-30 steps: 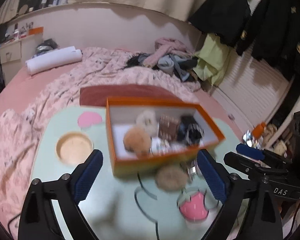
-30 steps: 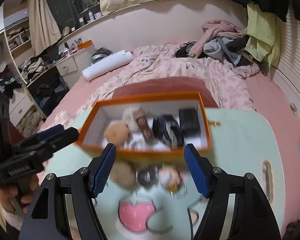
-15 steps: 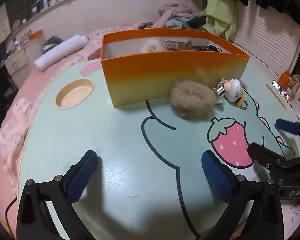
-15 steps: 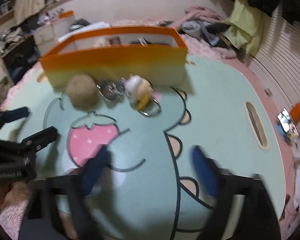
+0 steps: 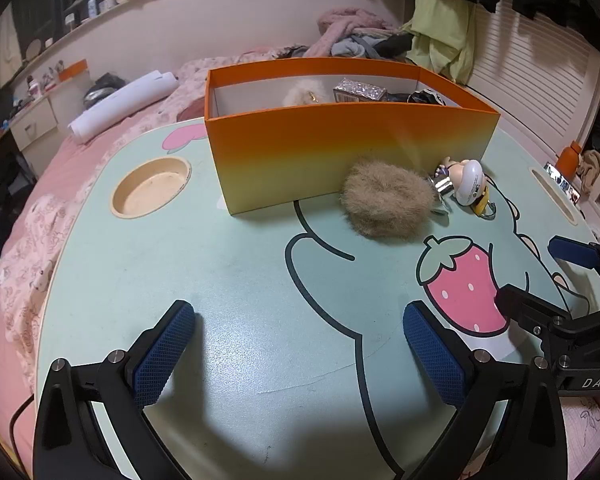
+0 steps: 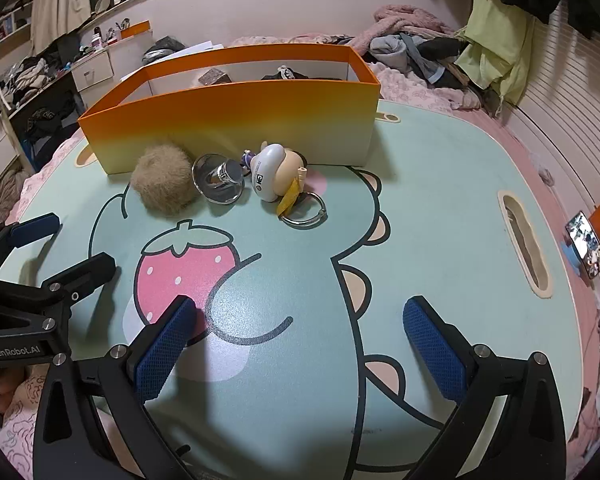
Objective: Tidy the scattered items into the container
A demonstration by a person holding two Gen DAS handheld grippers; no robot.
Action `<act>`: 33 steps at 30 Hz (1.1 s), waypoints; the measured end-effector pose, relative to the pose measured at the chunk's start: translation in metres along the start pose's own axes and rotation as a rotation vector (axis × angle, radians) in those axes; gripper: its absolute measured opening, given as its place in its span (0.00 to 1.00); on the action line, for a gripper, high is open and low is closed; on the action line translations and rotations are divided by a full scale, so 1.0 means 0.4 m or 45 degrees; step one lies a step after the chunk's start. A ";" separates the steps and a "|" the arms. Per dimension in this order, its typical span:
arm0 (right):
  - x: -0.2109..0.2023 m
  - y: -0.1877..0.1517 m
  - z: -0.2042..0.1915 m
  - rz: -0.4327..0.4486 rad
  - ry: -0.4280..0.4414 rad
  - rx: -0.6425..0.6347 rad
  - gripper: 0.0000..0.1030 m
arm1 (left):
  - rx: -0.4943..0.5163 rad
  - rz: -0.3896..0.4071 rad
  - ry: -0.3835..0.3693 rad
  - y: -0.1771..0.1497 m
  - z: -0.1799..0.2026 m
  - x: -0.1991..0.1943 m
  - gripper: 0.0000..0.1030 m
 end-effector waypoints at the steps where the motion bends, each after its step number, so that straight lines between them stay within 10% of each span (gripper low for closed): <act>1: 0.000 0.000 0.000 0.000 0.000 0.000 1.00 | 0.000 0.000 0.000 0.000 0.000 0.000 1.00; 26: 0.000 -0.013 0.000 0.018 0.006 0.004 1.00 | -0.001 0.001 -0.001 -0.002 0.000 -0.001 1.00; 33: -0.048 0.000 0.065 0.144 0.188 0.186 0.97 | -0.001 0.001 -0.001 -0.003 0.000 -0.001 1.00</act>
Point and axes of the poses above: each gripper's, at about its wrist camera, not at the fingertips, and x roughly the way its jaws point, z to its right, y to its top, the point moved 6 cm from there along x, roughly the way its jaws point, and after that the axes turned 14 degrees about -z, right-handed, at the moved point
